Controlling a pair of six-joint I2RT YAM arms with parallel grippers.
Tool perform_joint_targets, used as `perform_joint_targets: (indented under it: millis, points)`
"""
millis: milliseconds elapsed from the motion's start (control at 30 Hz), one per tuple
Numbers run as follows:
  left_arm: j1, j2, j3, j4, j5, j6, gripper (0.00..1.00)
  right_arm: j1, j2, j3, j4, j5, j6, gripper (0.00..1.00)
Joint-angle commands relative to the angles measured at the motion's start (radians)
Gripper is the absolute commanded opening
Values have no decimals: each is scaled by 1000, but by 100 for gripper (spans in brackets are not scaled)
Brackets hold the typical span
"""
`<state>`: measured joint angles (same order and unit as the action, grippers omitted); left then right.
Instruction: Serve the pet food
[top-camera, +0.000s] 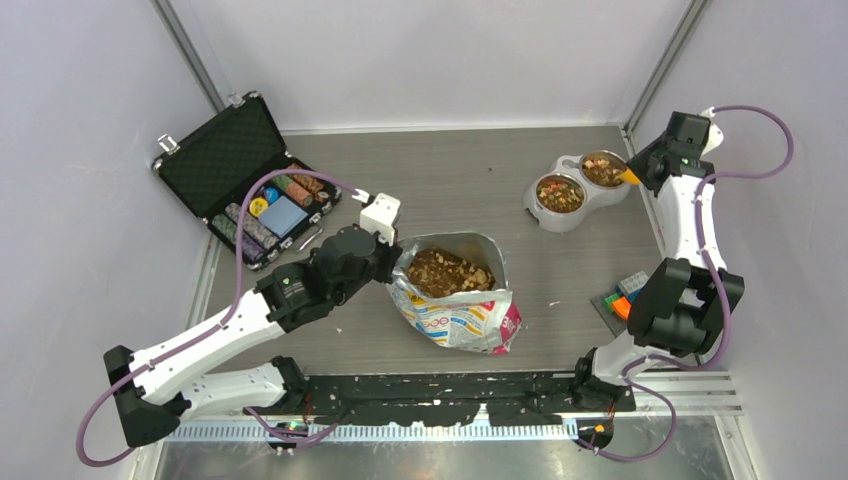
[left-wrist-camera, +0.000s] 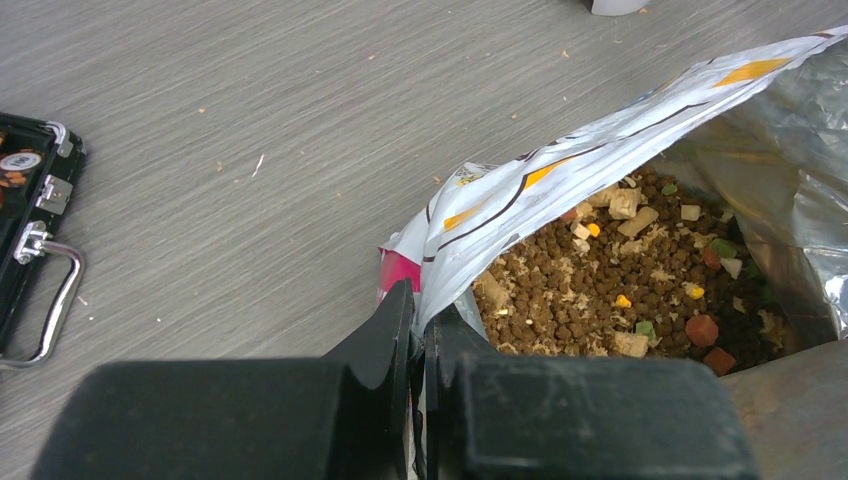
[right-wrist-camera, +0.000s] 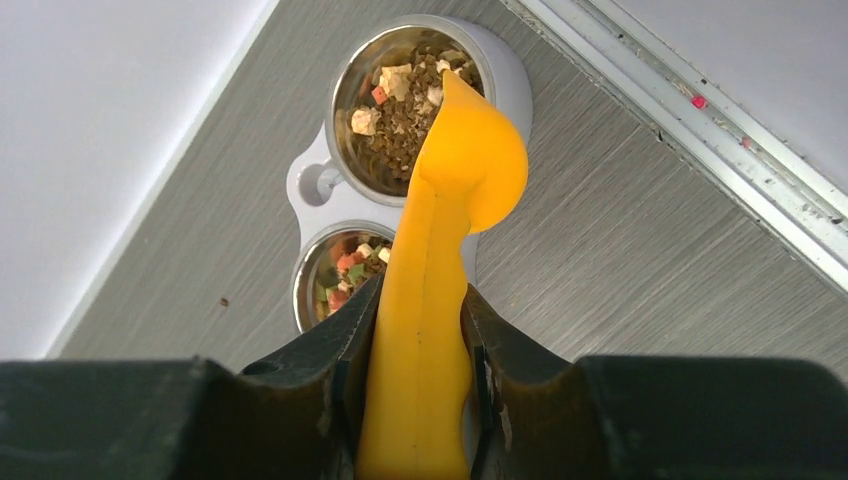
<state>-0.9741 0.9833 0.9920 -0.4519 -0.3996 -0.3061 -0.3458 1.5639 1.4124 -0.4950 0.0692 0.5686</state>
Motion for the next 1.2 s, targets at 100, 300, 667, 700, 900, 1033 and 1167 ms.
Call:
perform_joint_targets:
  millis: [100,300,667,700,900,1033,1167]
  points:
    - [12,-35,12,72,-109,35,0,74,48,124,-66,93,-119,5]
    - [12,-34,10,72,-114,38,0,117,101,184,-96,137,-182,5]
    - [12,-29,20,67,-116,36,0,135,-18,83,-31,203,-184,5]
    - [12,-28,22,65,-115,35,0,128,-52,66,-12,195,-158,5]
    - [12,-31,51,24,-108,9,0,79,-245,-109,94,40,-43,5]
    - [12,-60,47,16,-89,-11,0,22,-422,-277,191,-199,42,5]
    - [12,-86,23,6,-67,-46,0,-41,-648,-506,291,-438,149,5]
